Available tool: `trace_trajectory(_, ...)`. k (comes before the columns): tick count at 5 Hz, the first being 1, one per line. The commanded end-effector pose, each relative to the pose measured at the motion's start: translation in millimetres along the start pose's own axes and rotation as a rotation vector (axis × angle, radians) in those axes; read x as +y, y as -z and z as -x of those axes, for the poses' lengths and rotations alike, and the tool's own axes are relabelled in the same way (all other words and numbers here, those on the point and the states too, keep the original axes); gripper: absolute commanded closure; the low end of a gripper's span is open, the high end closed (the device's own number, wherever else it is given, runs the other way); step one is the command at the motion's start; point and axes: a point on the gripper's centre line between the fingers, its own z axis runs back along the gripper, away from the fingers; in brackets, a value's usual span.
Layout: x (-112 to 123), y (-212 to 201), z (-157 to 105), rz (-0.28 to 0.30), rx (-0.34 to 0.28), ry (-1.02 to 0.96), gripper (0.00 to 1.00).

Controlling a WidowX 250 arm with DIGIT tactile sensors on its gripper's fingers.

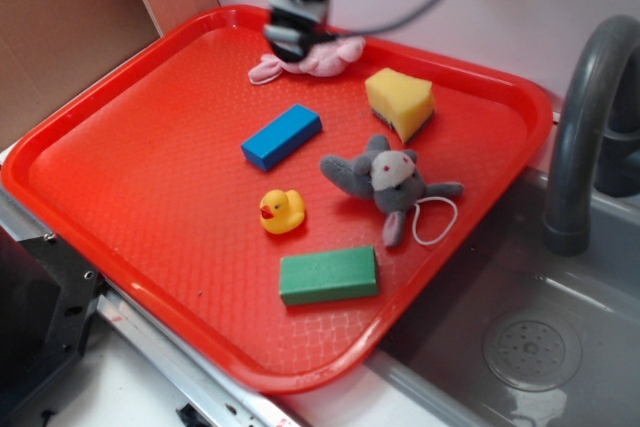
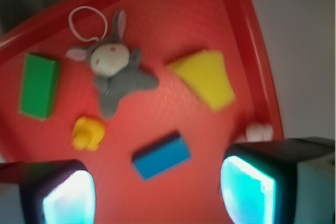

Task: Grab the gray animal.

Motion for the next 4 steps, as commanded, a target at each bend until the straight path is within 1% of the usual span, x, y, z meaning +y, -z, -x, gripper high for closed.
trace_trajectory(1,-24.6,27.8,-50.8,-0.061,0.052,0.156,0.00)
trace_trajectory(2,-24.9,42.9,-58.8,-0.056,0.121,0.201,0.00)
trace_trajectory(3,-25.2,54.2,-63.8,-0.064,0.147,0.229,0.00)
trace_trajectory(4,-28.4,67.7,-63.3,-0.059,0.169,0.258,0.00)
